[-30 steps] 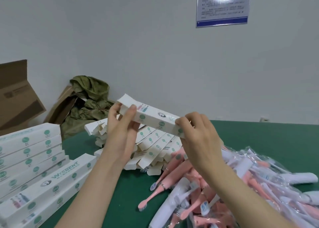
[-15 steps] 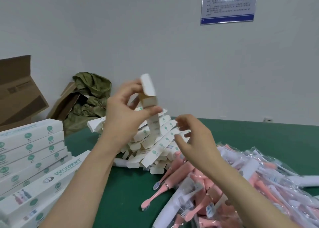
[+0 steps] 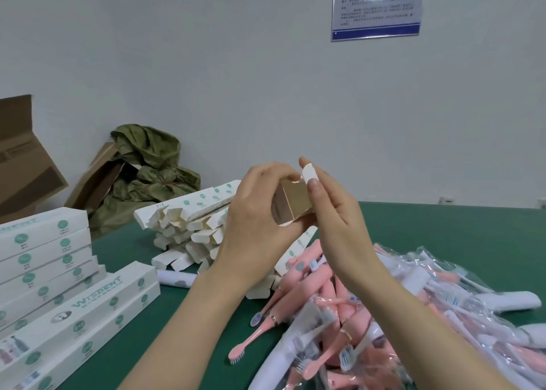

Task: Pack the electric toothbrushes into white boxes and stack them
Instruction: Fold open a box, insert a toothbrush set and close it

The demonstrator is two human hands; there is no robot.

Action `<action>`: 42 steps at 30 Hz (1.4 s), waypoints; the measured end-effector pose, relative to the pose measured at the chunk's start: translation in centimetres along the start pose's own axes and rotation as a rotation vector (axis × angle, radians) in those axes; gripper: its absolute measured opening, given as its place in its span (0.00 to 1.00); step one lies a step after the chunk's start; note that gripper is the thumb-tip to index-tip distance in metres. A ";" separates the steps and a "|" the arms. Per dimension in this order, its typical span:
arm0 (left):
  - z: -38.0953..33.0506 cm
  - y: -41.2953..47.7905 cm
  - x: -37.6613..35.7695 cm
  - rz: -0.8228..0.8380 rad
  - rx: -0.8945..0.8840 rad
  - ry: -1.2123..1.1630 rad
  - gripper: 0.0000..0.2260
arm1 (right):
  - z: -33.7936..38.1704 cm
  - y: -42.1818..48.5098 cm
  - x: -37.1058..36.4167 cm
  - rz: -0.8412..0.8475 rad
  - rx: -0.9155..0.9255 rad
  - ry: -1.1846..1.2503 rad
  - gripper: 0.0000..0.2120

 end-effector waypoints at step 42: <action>1.1 -3.7 0.5 -0.310 0.042 0.007 0.20 | -1.7 -1.9 -2.2 0.152 0.262 -0.533 0.30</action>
Point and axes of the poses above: each hand's wrist, its own y-axis towards the middle knuckle, its own x-axis out of the back of the hand, z = x × y, the point moved 3 cm from there along y, towards the middle knuckle, and after that the axes turned 6 degrees about y, right-handed, at the moved point
